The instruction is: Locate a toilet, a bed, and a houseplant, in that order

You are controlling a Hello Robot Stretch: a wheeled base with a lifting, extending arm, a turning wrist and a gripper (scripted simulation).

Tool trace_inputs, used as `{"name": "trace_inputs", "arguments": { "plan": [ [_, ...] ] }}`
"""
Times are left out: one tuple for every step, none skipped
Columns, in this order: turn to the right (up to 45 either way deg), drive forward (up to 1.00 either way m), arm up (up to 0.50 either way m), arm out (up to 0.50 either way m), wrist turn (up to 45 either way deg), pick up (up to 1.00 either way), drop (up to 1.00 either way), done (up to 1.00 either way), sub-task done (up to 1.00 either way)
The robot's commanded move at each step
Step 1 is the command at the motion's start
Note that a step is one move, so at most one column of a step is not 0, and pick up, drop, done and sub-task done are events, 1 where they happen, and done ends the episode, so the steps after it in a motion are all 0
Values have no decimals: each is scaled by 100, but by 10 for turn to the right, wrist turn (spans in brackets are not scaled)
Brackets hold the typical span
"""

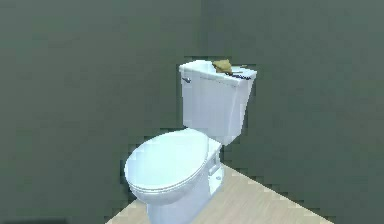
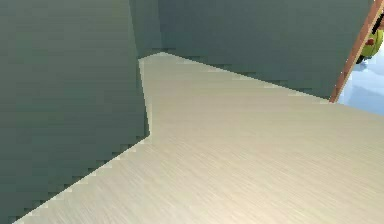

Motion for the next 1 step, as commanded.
{"name": "trace_inputs", "arguments": {
  "plan": [
    [0,0,0,0,0,0,0,0,100]
  ]
}}
